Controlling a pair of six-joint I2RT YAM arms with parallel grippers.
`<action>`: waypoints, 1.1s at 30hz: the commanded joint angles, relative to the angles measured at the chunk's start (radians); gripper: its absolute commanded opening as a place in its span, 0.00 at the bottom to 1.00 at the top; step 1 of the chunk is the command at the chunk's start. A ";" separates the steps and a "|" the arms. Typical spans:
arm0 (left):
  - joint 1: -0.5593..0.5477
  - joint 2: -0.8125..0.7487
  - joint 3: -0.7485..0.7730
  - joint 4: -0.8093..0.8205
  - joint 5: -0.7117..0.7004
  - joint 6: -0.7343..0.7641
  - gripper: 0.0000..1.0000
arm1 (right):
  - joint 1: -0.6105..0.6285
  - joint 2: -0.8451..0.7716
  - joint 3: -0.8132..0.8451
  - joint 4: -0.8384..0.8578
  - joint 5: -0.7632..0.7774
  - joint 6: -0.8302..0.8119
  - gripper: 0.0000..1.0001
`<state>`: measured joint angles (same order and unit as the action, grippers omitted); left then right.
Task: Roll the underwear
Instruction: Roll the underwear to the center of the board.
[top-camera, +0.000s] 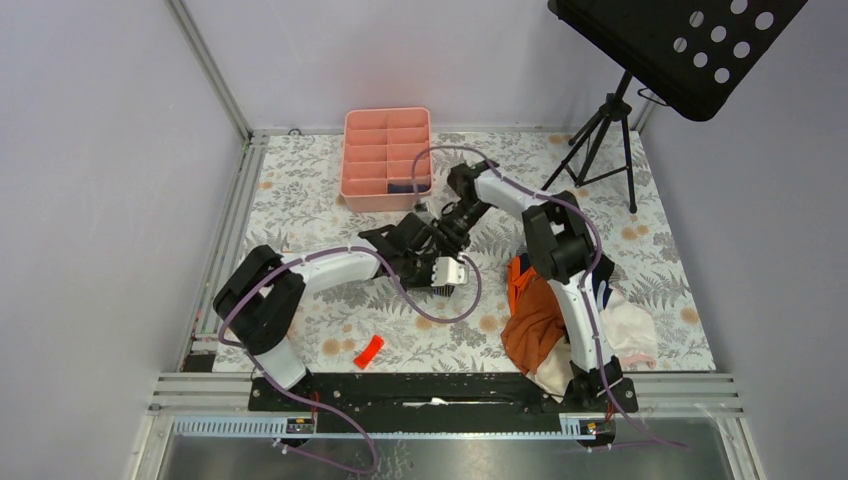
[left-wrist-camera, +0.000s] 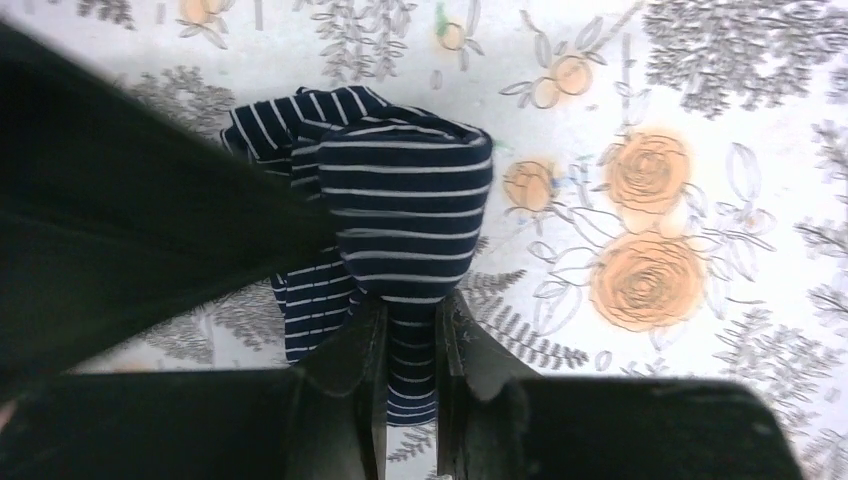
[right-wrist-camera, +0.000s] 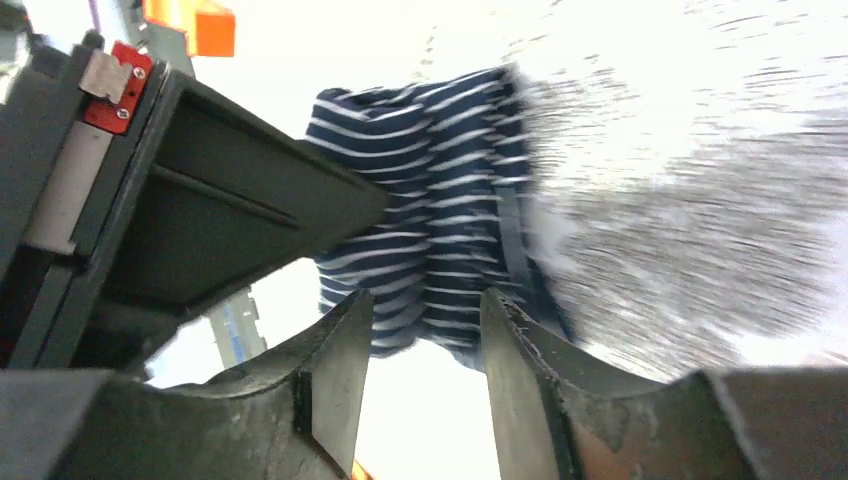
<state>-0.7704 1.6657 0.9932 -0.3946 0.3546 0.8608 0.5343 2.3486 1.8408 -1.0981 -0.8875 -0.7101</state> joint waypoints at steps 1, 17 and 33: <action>-0.016 0.018 0.020 -0.185 0.100 -0.018 0.00 | -0.112 -0.085 0.200 0.039 0.098 -0.016 0.53; 0.015 0.353 0.339 -0.570 0.431 -0.179 0.01 | -0.218 -0.493 0.292 0.523 0.455 0.227 0.55; 0.167 0.738 0.628 -0.696 0.636 -0.311 0.04 | -0.058 -1.408 -0.835 0.510 0.291 -0.064 0.63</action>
<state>-0.5941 2.3165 1.6001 -1.1362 1.0985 0.5217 0.3855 1.0359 1.1545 -0.3935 -0.5549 -0.6140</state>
